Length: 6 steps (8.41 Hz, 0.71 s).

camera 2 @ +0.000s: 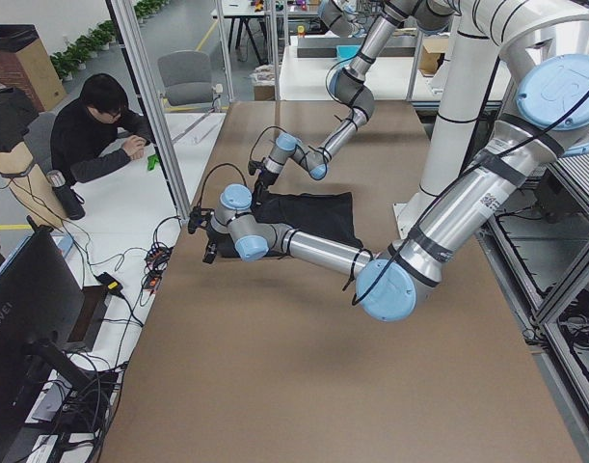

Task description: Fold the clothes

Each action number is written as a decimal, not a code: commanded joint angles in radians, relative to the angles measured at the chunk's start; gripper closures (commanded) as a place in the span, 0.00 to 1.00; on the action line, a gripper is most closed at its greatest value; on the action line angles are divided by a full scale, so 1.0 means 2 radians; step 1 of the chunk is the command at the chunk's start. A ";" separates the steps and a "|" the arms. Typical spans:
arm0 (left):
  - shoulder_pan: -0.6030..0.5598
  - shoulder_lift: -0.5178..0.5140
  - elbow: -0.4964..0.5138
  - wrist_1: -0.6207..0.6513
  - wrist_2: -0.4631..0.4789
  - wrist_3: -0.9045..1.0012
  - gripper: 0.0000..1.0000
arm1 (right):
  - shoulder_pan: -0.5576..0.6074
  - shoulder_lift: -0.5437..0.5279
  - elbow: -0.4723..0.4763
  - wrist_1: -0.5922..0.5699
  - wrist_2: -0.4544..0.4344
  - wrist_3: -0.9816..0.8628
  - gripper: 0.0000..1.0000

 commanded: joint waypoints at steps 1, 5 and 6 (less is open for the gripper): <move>0.000 -0.002 0.005 0.001 0.001 0.001 0.06 | 0.006 -0.012 -0.020 0.003 0.000 0.004 0.06; -0.002 -0.007 0.001 -0.001 0.000 -0.001 0.06 | 0.017 -0.029 -0.029 0.001 0.002 0.043 0.06; -0.002 -0.007 0.002 -0.001 0.000 -0.001 0.06 | 0.026 -0.026 -0.017 -0.004 0.014 0.058 0.06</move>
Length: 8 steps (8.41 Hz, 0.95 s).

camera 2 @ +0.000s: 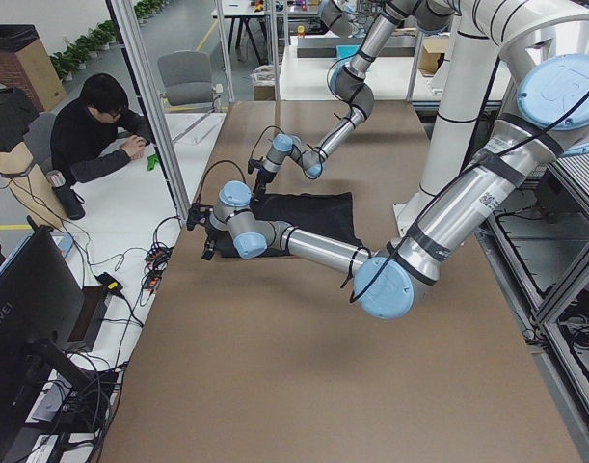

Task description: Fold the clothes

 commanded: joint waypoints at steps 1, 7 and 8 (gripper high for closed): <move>0.000 0.000 0.000 0.000 0.000 0.001 0.06 | 0.023 0.002 0.049 -0.044 0.047 0.035 0.06; -0.001 0.000 -0.002 -0.001 0.000 -0.003 0.06 | -0.037 -0.086 0.280 -0.124 0.082 0.228 0.06; -0.002 0.000 -0.002 -0.001 0.001 -0.003 0.06 | -0.061 -0.092 0.279 -0.127 0.081 0.233 0.06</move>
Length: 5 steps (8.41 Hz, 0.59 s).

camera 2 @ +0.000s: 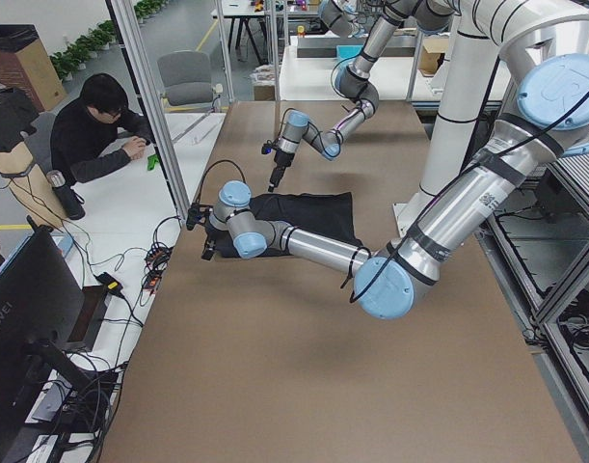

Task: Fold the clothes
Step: 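Sweep the right gripper across the shirt toward the robot to smooth it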

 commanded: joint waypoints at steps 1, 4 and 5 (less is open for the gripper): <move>-0.004 0.000 -0.001 0.000 0.001 -0.001 0.06 | -0.052 -0.034 0.027 -0.011 -0.001 0.031 0.06; -0.006 0.001 -0.001 0.000 0.005 -0.002 0.06 | -0.066 -0.058 0.032 -0.015 0.001 0.031 0.06; -0.006 0.001 -0.001 0.000 0.005 -0.005 0.06 | -0.066 -0.080 0.046 -0.015 0.001 0.028 0.06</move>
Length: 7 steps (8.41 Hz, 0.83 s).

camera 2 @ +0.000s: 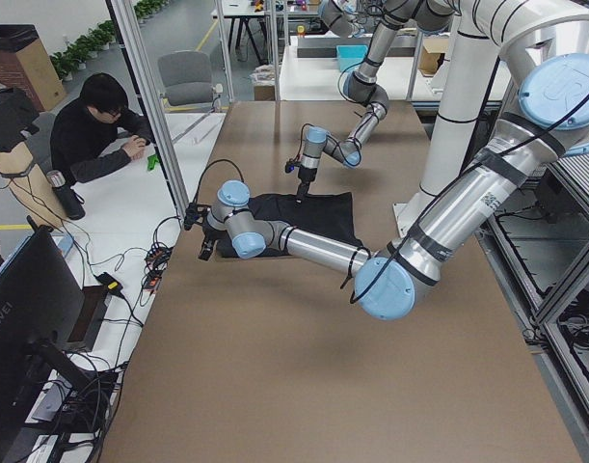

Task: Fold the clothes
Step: 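Sweep the right gripper across the shirt toward the robot to smooth it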

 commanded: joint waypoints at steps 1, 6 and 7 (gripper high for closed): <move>0.000 0.001 0.000 0.000 0.002 -0.003 0.06 | -0.003 -0.047 0.028 -0.001 0.001 -0.006 0.06; -0.001 0.003 0.000 -0.001 0.002 -0.003 0.06 | 0.002 -0.097 0.121 -0.004 0.034 -0.007 0.06; 0.000 0.003 0.001 -0.001 0.002 -0.002 0.06 | 0.005 -0.104 0.157 -0.003 0.036 0.000 0.06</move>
